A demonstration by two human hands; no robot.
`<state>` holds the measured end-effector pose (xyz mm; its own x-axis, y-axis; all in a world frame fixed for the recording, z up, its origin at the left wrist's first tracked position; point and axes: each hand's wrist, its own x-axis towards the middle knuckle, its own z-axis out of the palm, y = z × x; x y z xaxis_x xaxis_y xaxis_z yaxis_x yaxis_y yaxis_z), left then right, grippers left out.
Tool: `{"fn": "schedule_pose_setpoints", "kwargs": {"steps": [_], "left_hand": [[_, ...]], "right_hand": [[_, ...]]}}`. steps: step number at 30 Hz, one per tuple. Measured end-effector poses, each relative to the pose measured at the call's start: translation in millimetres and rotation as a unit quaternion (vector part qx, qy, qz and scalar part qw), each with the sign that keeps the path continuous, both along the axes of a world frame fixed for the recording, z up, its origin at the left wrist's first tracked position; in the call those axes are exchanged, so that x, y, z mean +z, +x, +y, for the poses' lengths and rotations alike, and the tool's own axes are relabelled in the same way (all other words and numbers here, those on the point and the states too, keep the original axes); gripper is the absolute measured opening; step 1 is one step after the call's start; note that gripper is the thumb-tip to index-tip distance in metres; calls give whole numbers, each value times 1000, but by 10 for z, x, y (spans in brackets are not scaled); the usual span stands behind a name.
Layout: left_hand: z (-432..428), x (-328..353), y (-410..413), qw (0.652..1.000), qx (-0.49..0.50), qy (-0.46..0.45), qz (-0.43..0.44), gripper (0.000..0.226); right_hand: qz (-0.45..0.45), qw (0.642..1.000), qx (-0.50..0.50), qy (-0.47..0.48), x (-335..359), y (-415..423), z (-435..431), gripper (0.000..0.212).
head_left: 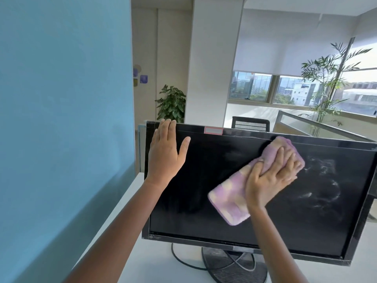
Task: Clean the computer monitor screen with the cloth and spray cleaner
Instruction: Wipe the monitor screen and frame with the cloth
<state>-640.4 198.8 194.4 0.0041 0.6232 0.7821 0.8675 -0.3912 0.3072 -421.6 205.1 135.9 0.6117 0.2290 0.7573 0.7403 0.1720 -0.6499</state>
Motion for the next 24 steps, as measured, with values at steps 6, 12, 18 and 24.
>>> {"fn": "schedule_pose_setpoints", "kwargs": {"steps": [6, 12, 18, 24], "left_hand": [[-10, 23, 44, 1000, 1, 0, -4, 55], [-27, 35, 17, 1000, 17, 12, 14, 49], [-18, 52, 138, 999, 32, 3, 30, 52], [-9, 42, 421, 997, -6, 7, 82, 56]], "right_hand": [[-297, 952, 26, -73, -67, -797, 53, 58], [-518, 851, 75, -41, -99, -578, 96, 53], [-463, 885, 8, -52, 8, 462, -14, 53], [-250, 966, -25, -66, 3, 1092, -236, 55]]}}
